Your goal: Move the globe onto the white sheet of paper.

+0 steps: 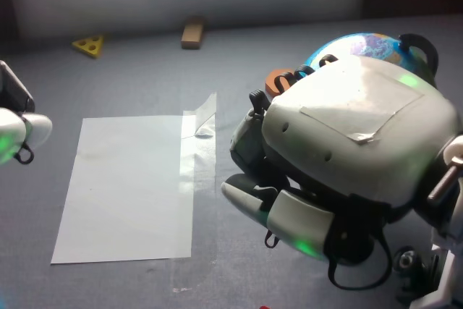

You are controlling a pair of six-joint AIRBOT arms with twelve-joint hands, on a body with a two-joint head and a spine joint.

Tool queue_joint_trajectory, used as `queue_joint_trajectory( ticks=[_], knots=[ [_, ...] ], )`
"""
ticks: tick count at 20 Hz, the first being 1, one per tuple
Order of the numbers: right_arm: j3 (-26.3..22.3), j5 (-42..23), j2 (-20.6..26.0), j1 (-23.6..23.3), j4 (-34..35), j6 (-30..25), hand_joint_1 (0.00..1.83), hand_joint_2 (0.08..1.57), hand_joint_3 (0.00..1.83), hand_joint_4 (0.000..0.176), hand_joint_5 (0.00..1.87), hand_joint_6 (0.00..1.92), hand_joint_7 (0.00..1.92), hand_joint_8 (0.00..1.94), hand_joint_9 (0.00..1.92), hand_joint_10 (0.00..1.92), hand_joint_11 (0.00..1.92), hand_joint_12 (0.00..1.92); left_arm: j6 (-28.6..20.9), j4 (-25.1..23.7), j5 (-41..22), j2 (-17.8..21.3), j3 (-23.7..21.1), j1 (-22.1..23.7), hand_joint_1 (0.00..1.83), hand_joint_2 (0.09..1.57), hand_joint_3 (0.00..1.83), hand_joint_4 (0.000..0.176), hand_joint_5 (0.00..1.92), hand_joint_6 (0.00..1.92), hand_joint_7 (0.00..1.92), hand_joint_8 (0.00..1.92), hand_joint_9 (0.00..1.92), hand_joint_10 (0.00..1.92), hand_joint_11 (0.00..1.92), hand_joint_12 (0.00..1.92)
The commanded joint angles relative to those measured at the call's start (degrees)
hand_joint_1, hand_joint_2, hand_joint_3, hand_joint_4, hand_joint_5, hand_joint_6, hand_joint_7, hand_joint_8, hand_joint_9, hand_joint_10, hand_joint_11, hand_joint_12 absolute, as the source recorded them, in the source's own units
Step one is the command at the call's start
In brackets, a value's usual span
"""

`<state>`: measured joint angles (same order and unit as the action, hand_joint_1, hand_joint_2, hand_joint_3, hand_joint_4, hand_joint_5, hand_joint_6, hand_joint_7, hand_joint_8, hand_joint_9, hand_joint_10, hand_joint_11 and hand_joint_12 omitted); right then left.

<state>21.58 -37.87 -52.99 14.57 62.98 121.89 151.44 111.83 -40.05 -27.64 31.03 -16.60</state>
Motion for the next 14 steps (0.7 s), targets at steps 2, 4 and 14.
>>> queue_joint_trajectory(
  ticks=[2,4,14],
  knots=[
    [-0.21,-2.23,0.19,-0.5,-3.4,-0.46,0.05,1.11,0.19,0.0,0.14,0.12,0.2,0.06,0.13,0.11,0.0,0.58,0.02,-3.82,-0.01,0.3,-0.25,1.23,0.0,1.18,0.19,0.046,0.04,0.02,0.01,0.02,0.0,0.02,0.0,0.01],
    [-0.21,-2.15,0.19,-0.5,-3.4,-0.52,0.04,1.19,0.04,0.0,0.17,0.03,0.21,0.0,0.17,0.03,0.0,0.55,0.01,-4.14,-0.01,0.29,-0.24,1.53,0.0,1.27,0.02,0.047,0.04,0.0,0.01,0.0,0.0,0.0,0.0,0.0],
    [-0.18,-1.26,5.84,-0.58,-21.05,-16.74,0.0,1.2,0.0,0.0,0.13,0.0,0.19,0.0,0.17,0.0,0.0,0.24,-6.0,-16.04,3.57,-0.29,0.69,-6.32,0.0,1.26,0.0,0.044,0.05,0.0,0.02,0.0,0.02,0.01,0.0,0.0]
  ],
)
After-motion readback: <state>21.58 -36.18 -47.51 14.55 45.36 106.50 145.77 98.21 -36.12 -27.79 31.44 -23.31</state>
